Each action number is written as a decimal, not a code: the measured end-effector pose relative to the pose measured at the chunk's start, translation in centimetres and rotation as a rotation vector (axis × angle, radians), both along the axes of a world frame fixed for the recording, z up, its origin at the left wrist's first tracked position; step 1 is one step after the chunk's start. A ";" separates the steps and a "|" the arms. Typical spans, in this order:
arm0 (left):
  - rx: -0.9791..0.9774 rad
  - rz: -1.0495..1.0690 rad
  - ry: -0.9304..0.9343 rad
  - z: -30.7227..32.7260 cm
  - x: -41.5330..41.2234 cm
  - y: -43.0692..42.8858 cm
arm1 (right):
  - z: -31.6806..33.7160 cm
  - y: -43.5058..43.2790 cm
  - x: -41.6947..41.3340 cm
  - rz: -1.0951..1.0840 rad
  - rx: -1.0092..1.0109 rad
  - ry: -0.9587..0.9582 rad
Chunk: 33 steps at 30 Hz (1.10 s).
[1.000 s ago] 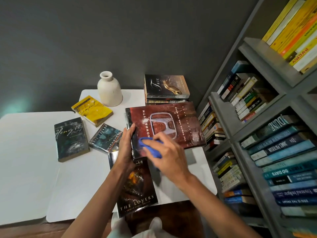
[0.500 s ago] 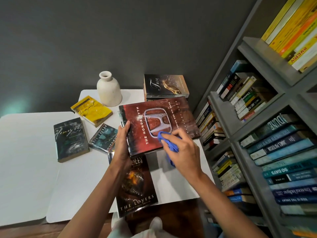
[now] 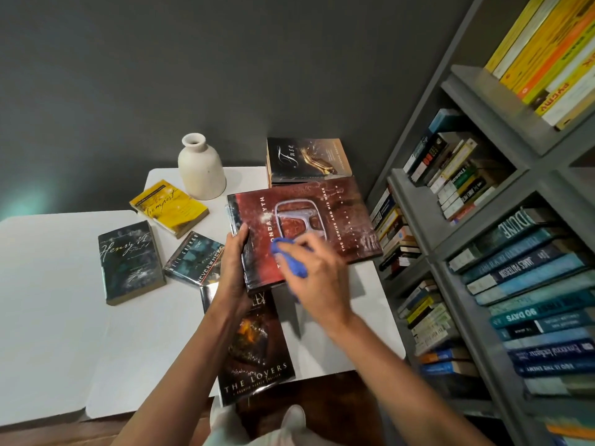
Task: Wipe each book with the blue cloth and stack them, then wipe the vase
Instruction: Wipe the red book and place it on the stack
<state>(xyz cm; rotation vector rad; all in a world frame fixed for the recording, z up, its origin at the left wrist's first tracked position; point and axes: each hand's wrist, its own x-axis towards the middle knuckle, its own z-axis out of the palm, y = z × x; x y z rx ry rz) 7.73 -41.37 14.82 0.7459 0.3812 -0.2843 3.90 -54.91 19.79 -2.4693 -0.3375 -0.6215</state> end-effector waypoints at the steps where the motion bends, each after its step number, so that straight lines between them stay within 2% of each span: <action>1: 0.002 -0.004 -0.011 -0.1 -0.2 -0.2 | -0.1 1.4 -0.5 0.057 -0.010 0.004; 4: 0.015 -0.008 0.007 0.1 -0.5 -0.4 | 0.1 1.8 -1.0 0.129 -0.011 0.036; 8: 0.093 0.014 -0.045 0.8 -0.4 -0.2 | 1.1 -2.4 1.9 -0.124 0.048 0.023; 10: 0.123 0.003 -0.033 1.3 -0.5 -0.4 | 1.2 -1.7 2.1 -0.155 0.026 0.005; 15: 0.172 -0.006 -0.083 1.9 -0.6 -0.7 | 0.5 0.3 0.0 0.080 -0.069 -0.009; 20: 0.185 0.003 -0.090 1.3 -0.7 -0.4 | 0.9 -4.6 3.3 -0.166 -0.007 0.019; 23: 0.211 -0.026 -0.106 1.4 -0.8 -0.4 | 1.4 -4.1 4.7 -0.251 0.065 0.005; 27: 0.216 -0.035 -0.117 1.6 -0.7 -0.6 | 1.6 -1.0 4.4 -0.137 0.135 0.020; 31: 0.230 -0.003 -0.122 1.4 -0.8 -0.3 | 0.4 -1.4 1.9 0.047 0.006 0.008; 33: 0.233 -0.016 -0.115 1.1 -1.1 0.1 | 0.1 -3.3 1.8 0.019 -0.041 0.004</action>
